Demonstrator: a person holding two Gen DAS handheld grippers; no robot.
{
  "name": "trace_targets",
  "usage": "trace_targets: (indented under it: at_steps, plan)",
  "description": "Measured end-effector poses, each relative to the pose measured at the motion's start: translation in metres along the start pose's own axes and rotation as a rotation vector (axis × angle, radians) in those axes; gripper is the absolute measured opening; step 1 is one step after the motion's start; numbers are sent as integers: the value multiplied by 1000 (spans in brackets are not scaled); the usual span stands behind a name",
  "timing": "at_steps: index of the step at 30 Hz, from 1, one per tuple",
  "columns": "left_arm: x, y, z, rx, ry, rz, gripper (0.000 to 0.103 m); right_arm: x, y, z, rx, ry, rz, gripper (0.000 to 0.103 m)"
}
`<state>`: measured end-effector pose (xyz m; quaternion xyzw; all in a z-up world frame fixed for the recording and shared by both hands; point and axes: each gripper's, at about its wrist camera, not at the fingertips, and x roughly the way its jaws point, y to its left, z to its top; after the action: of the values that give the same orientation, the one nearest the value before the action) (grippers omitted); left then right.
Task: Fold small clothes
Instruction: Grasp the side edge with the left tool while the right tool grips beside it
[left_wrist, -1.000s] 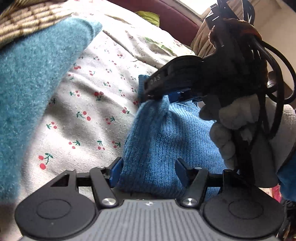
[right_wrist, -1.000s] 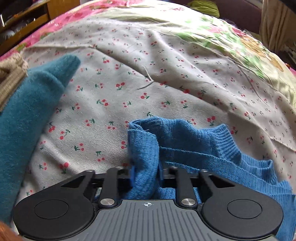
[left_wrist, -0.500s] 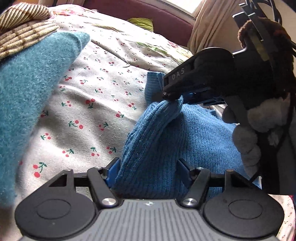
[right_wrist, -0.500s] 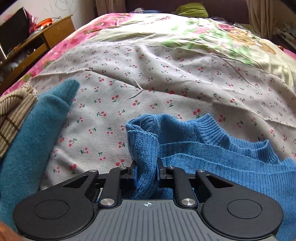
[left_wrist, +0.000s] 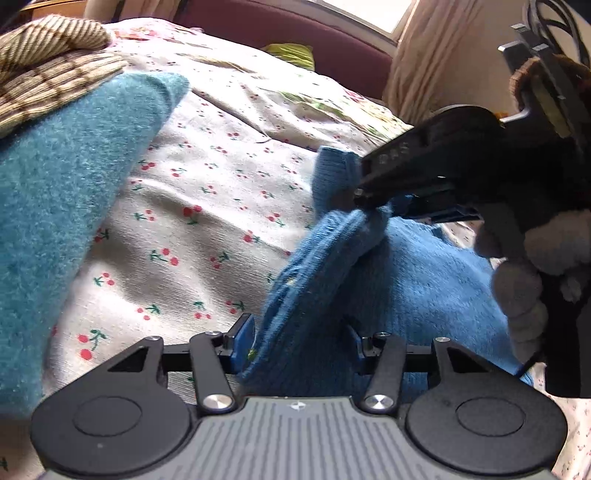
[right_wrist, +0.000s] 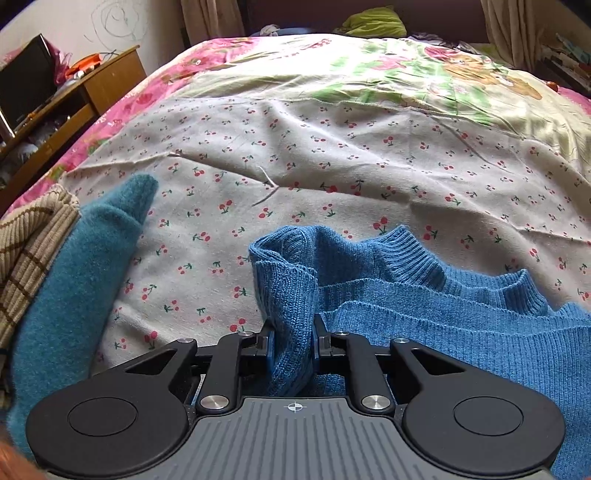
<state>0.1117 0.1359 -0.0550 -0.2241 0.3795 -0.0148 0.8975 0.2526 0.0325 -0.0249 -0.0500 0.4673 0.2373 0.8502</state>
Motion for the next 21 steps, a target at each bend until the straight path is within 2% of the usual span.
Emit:
trace_targets:
  at_steps: [5,9,14,16,21]
  plan:
    - [2,-2,-1,22,-7,18,72,-11,-10,-4,26,-15,23,16]
    - [4,-11,-4,87,-18,29,71,-21,-20,-10,53,-31,38,15]
    - [3,-13,-6,103,-14,-2,39,-30,-31,-17,92,-50,60,15]
    - [-1,-16,-8,112,-23,-16,30,-33,-36,-20,110,-59,72,14]
    - [-8,-28,-10,157,-38,-23,26,-42,-49,-24,151,-81,101,14]
